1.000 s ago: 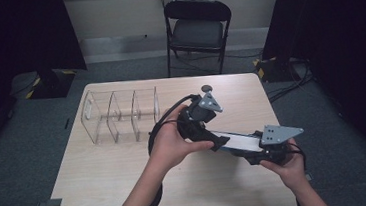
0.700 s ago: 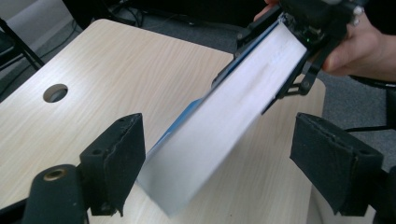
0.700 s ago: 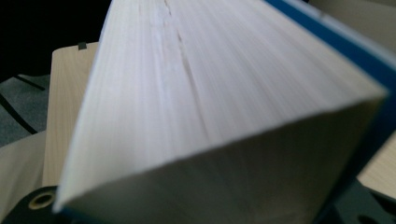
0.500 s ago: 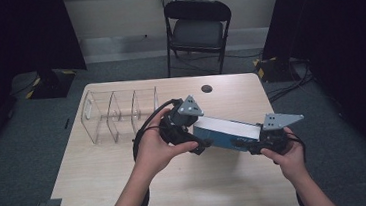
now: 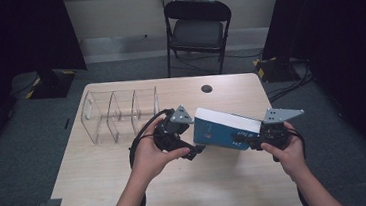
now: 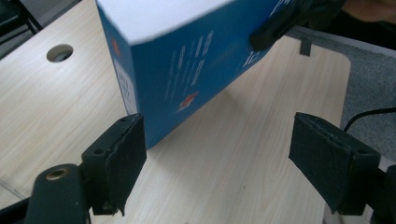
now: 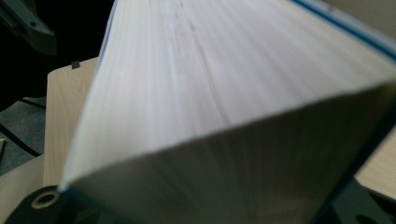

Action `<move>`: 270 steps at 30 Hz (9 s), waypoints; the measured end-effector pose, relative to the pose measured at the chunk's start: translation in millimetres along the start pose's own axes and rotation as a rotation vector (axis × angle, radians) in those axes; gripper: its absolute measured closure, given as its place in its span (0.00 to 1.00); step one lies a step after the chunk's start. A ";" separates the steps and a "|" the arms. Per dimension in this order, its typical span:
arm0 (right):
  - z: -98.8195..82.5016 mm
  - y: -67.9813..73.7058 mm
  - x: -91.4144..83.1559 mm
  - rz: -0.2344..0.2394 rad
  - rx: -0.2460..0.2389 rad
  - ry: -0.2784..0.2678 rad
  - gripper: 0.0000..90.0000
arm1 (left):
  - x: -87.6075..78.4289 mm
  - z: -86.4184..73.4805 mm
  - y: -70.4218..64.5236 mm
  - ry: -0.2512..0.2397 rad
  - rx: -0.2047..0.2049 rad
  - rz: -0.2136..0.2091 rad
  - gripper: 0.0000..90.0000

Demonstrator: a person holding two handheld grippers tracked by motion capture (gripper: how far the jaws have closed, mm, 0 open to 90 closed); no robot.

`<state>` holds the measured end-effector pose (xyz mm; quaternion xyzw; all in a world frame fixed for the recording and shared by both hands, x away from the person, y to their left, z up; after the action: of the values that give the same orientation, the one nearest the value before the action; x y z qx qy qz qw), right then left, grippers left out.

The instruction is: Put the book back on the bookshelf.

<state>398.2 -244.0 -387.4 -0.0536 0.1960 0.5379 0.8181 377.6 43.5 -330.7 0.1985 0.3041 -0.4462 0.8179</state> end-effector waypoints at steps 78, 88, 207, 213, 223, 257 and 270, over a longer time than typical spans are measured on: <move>13.6 4.8 5.5 -0.216 0.092 -0.009 0.65 | 100.3 -157.6 -20.9 0.022 0.021 -0.031 0.04; 23.8 3.3 6.1 -0.222 0.093 -0.057 0.58 | 100.3 -157.6 -20.9 0.022 0.021 -0.031 0.04; 15.4 56.9 -21.3 -0.123 0.018 0.026 0.69 | 88.2 -146.5 -10.9 0.116 -0.080 -0.019 0.23; 24.1 68.3 -14.8 -0.083 -0.003 0.009 0.68 | 85.0 -147.4 -11.5 0.106 -0.090 -0.018 0.23; 9.0 74.0 -24.5 -0.065 0.015 -0.012 0.68 | 85.9 -148.0 -13.9 0.104 -0.082 -0.022 0.23; -2.5 70.0 -37.2 -0.054 0.004 0.036 0.68 | 71.6 -72.3 -5.2 0.083 0.011 -0.101 0.31; -2.7 70.2 -37.1 -0.052 0.004 0.034 0.67 | 65.1 -31.4 -12.2 0.071 0.087 -0.127 0.29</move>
<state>321.5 -247.5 -367.2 -0.0662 0.2097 0.5152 0.8284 384.3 16.1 -398.3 0.2300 0.3250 -0.5027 0.7673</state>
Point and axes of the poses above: each handheld gripper's, and its own axes: x roughly forward along the jaws, z roughly out of its top, y roughly to its left, the point moved 2 cm from there along x, roughly forward along the jaws, and after that the axes turned 5 degrees about z, right-handed, at the moved point
